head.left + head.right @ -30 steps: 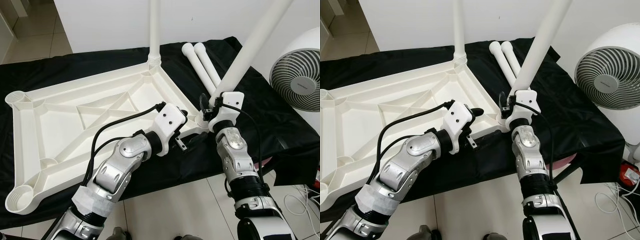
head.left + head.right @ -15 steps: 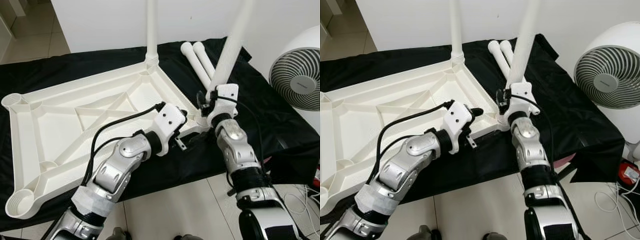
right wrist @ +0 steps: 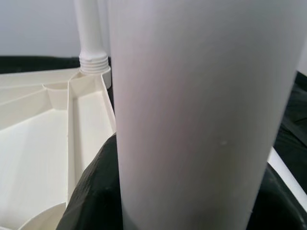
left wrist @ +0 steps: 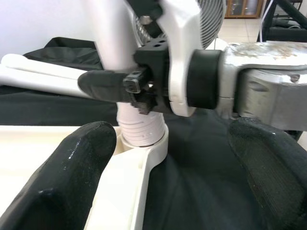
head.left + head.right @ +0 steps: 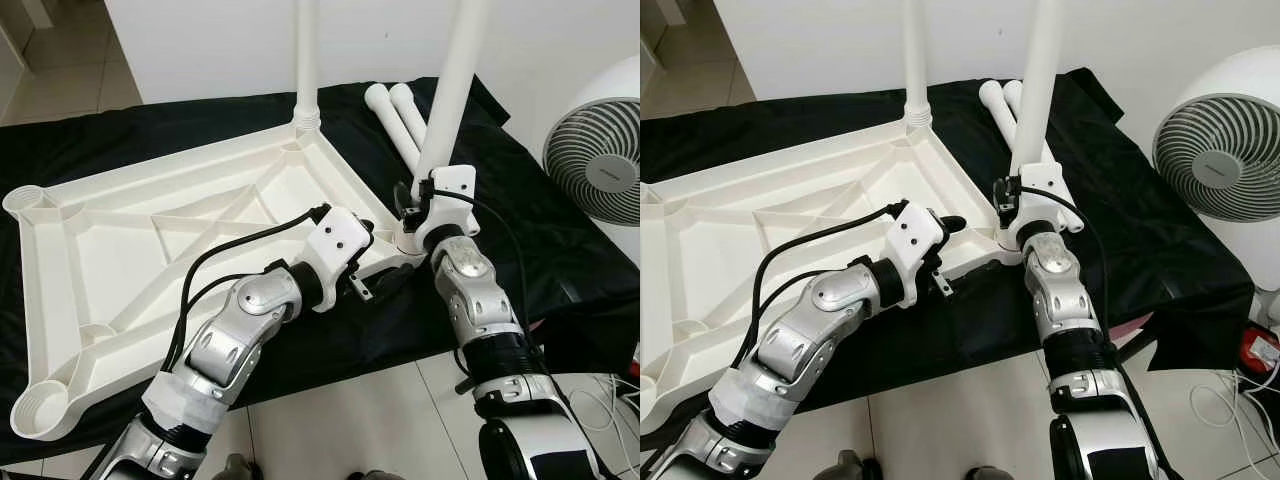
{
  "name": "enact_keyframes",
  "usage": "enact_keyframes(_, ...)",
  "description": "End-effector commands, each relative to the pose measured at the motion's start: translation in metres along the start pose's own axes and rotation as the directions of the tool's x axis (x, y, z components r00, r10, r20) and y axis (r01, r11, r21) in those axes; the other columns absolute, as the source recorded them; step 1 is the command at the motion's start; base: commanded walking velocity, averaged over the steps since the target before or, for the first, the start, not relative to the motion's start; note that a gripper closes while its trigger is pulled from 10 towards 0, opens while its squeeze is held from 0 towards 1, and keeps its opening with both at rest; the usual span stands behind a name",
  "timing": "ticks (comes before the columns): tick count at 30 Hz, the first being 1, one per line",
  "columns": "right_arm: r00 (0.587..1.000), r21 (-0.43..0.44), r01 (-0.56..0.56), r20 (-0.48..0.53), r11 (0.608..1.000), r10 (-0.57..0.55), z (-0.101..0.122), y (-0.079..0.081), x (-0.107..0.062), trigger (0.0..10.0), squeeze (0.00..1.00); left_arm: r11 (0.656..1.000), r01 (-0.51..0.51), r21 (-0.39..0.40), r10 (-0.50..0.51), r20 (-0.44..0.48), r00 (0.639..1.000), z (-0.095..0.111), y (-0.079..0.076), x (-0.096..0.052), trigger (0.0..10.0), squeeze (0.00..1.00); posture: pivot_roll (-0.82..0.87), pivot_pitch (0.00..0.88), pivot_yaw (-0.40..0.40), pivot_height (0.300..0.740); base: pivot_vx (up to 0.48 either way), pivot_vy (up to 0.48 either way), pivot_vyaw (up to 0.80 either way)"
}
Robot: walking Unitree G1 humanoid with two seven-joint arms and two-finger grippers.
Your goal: Building children table
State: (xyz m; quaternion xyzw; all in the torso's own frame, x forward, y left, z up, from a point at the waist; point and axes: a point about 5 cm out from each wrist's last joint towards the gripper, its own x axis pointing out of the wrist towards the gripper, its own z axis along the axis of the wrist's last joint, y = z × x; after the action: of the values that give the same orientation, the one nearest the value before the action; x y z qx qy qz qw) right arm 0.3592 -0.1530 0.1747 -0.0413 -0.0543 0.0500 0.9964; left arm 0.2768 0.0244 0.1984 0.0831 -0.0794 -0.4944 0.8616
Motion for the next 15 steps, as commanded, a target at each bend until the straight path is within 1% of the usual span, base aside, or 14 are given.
enact_keyframes(1,0.972,0.038,0.05,-0.233,0.998,-0.039,-0.062,-0.006,-0.025,10.0,0.0,0.999,0.042,0.006,-0.042,0.005,0.999,0.001,-0.003,0.0,10.0,0.0,-0.08,0.1,0.044,0.74,0.0,0.0,0.0)
enact_keyframes(2,0.972,0.038,0.05,-0.233,0.998,-0.039,-0.062,-0.006,-0.025,10.0,0.0,0.999,0.042,0.006,-0.042,0.005,0.999,0.001,-0.003,0.0,10.0,0.0,-0.08,0.1,0.044,0.74,0.0,0.0,0.0)
enact_keyframes(4,0.979,0.043,0.07,-0.196,0.997,-0.06,-0.068,-0.009,-0.035,10.0,0.0,0.999,0.043,0.007,-0.043,0.005,0.999,0.001,-0.002,0.0,10.0,0.0,-0.08,0.101,0.05,0.74,0.0,0.0,0.0)
enact_keyframes(5,0.979,0.043,0.07,-0.196,0.997,-0.06,-0.068,-0.009,-0.035,10.0,0.0,0.999,0.043,0.007,-0.043,0.005,0.999,0.001,-0.002,0.0,10.0,0.0,-0.08,0.101,0.05,0.74,0.0,0.0,0.0)
enact_keyframes(8,0.977,0.062,0.079,-0.204,0.995,-0.064,-0.075,-0.012,-0.042,10.0,0.0,0.999,0.045,0.006,-0.045,0.006,0.999,0.002,-0.001,0.0,10.0,0.0,-0.09,0.112,0.06,0.74,0.0,0.0,0.0)
enact_keyframes(15,0.975,0.053,0.075,-0.212,0.996,-0.062,-0.077,-0.01,-0.045,10.0,0.0,0.999,0.049,0.004,-0.049,0.003,0.999,0.001,-0.002,0.0,10.0,0.0,-0.09,0.117,0.06,0.74,0.0,0.0,0.0)
